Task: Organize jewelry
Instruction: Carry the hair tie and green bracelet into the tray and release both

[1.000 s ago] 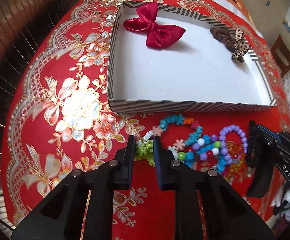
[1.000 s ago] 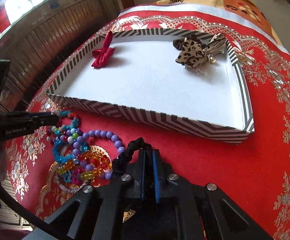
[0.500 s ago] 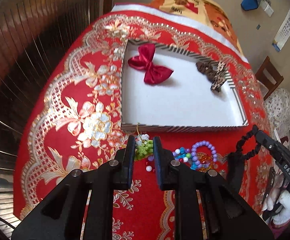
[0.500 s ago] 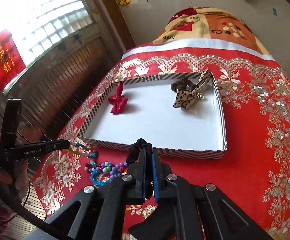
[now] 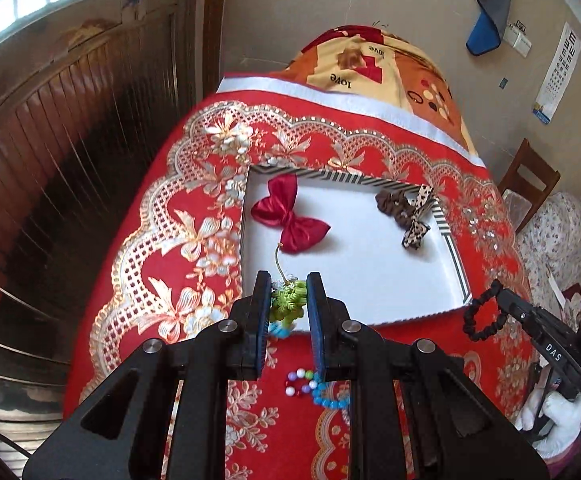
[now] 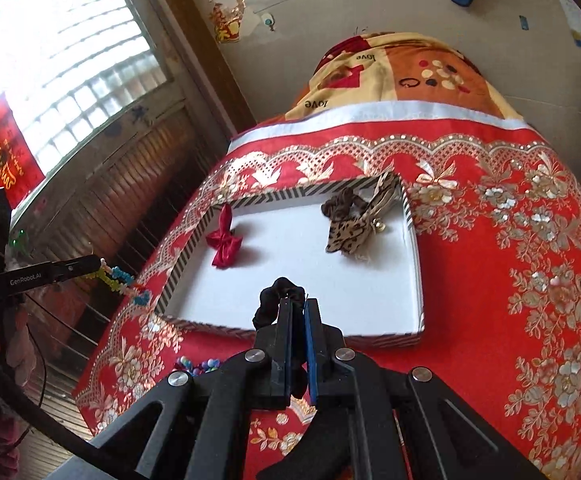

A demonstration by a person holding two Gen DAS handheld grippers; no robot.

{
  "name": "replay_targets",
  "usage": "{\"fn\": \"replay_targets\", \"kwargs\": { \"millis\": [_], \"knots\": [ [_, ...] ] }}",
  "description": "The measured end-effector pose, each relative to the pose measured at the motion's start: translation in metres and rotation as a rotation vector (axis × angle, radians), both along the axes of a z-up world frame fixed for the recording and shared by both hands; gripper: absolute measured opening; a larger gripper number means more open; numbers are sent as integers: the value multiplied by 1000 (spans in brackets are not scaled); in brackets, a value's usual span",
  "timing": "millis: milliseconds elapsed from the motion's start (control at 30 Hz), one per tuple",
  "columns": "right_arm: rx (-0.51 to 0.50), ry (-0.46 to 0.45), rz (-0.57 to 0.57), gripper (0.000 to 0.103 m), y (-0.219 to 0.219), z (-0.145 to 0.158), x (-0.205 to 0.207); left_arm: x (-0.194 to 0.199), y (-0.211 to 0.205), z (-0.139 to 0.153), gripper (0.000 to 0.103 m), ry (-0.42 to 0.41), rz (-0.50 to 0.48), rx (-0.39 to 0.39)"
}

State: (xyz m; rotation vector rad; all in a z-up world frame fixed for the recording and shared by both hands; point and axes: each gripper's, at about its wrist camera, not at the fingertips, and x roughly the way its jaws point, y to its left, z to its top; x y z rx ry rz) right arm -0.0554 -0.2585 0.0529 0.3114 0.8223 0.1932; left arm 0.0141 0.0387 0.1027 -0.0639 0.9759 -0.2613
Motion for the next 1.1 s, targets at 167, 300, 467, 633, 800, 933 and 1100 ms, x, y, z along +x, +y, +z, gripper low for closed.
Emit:
{"fn": "replay_targets", "kwargs": {
  "millis": [167,300,467,633,800,933,1100],
  "knots": [
    [-11,-4,-5,5,-9,4,15,16,-16,-5,16,-4,-5,25],
    [-16,2,-3,5,-14,2,27,27,-28,-13,16,7,-7,34],
    [-17,23,2,5,-21,-3,46,39,-41,-25,16,23,-9,49],
    [-17,50,16,5,-25,-13,63,51,-48,-38,16,47,3,56],
    [-15,81,28,5,-29,-26,76,63,-54,-51,16,76,18,59],
    [-13,123,33,5,-33,-42,88,73,-57,-64,16,88,39,82],
    [-37,171,30,5,-37,-61,106,88,-49,-89,16,123,90,123]
  ]
}}
